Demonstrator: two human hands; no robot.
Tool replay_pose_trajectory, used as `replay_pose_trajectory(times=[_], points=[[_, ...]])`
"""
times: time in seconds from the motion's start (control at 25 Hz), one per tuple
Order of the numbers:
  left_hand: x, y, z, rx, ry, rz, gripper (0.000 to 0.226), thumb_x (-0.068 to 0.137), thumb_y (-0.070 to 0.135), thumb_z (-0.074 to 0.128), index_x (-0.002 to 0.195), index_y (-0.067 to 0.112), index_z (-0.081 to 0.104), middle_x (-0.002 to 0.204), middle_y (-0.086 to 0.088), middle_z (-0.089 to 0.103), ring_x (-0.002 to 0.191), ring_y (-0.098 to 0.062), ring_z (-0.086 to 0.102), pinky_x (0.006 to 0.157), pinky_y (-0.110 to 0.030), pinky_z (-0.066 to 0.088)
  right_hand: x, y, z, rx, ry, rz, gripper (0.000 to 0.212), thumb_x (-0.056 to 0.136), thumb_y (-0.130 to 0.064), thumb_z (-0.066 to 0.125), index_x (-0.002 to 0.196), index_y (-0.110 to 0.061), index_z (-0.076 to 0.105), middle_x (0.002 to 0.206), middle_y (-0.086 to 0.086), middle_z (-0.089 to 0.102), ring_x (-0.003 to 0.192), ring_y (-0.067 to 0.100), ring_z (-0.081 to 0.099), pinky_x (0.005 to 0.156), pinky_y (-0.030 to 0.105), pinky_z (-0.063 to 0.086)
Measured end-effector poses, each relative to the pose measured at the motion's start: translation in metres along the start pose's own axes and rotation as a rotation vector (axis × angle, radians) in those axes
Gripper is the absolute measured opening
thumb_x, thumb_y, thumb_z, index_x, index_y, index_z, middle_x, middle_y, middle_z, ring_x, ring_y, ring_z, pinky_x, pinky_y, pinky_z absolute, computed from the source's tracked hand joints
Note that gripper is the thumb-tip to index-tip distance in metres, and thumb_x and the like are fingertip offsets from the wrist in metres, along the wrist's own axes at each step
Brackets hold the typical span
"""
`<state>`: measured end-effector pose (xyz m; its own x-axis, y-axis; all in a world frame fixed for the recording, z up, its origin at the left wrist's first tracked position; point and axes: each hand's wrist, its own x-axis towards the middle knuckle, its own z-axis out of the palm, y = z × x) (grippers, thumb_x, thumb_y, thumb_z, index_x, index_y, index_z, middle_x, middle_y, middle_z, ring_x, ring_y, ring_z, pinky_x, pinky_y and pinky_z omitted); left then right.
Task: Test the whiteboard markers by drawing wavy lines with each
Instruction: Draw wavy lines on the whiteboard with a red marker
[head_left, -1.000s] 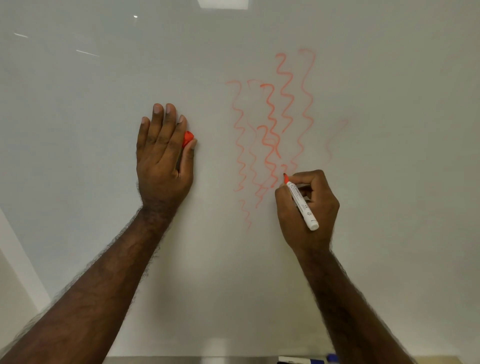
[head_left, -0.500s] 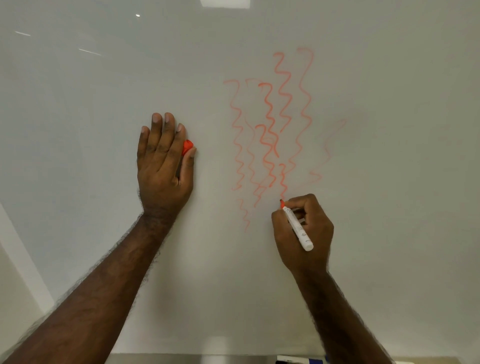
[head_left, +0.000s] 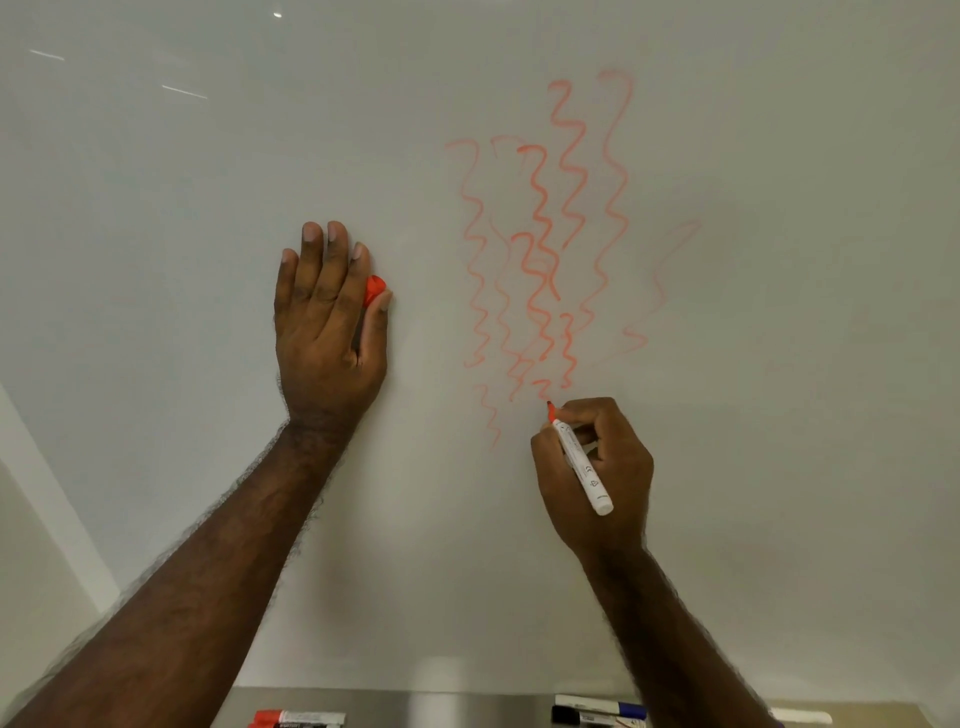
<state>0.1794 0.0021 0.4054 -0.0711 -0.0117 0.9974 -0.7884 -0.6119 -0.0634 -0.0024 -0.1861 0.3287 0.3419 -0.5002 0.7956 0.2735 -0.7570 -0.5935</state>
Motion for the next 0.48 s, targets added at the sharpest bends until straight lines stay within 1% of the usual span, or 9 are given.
replay_pose_trajectory(times=[0.12, 0.28, 0.32, 0.4, 0.48], points=[[-0.003, 0.001, 0.000, 0.005, 0.007, -0.008, 0.040, 0.105, 0.007, 0.063, 0.142, -0.008, 0.057, 0.151, -0.030, 0.052, 0.145, -0.049, 0.045, 0.123, -0.062, 0.033, -0.012, 0.009, -0.002, 0.009, -0.008, 0.032, 0.016, 0.086, -0.007, 0.075, 0.086, -0.018, 0.064, 0.070, -0.011, 0.062, 0.058, 0.011, 0.058, 0.053, 0.021, 0.045], [-0.007, 0.002, -0.001, 0.005, -0.003, -0.013, 0.040, 0.106, 0.007, 0.062, 0.142, -0.009, 0.057, 0.150, -0.031, 0.052, 0.145, -0.050, 0.045, 0.123, -0.063, 0.033, -0.026, 0.021, -0.005, -0.047, -0.018, 0.032, 0.018, 0.086, -0.006, 0.078, 0.084, -0.018, 0.064, 0.069, -0.011, 0.062, 0.056, 0.008, 0.058, 0.052, 0.021, 0.046], [-0.009, 0.003, -0.001, 0.004, -0.003, -0.016, 0.040, 0.105, 0.007, 0.062, 0.142, -0.009, 0.057, 0.150, -0.031, 0.052, 0.144, -0.050, 0.045, 0.122, -0.064, 0.034, -0.027, 0.022, -0.007, -0.046, 0.010, 0.025, 0.017, 0.085, -0.006, 0.077, 0.084, -0.017, 0.064, 0.070, -0.010, 0.063, 0.058, 0.008, 0.058, 0.053, 0.022, 0.047], [-0.011, 0.004, -0.001, 0.008, -0.005, -0.016, 0.041, 0.105, 0.007, 0.063, 0.142, -0.008, 0.057, 0.150, -0.030, 0.052, 0.144, -0.050, 0.045, 0.121, -0.065, 0.034, -0.022, 0.018, -0.012, -0.013, 0.112, 0.006, 0.011, 0.086, -0.006, 0.075, 0.087, -0.013, 0.067, 0.077, -0.006, 0.066, 0.064, 0.009, 0.061, 0.058, 0.022, 0.049], [-0.013, 0.004, -0.001, 0.012, -0.007, -0.017, 0.041, 0.105, 0.006, 0.063, 0.142, -0.008, 0.056, 0.151, -0.030, 0.052, 0.144, -0.050, 0.045, 0.121, -0.065, 0.034, -0.008, 0.011, -0.016, 0.023, 0.154, -0.059, 0.006, 0.089, -0.008, 0.073, 0.094, -0.009, 0.070, 0.085, -0.003, 0.070, 0.072, 0.010, 0.065, 0.066, 0.018, 0.051]])
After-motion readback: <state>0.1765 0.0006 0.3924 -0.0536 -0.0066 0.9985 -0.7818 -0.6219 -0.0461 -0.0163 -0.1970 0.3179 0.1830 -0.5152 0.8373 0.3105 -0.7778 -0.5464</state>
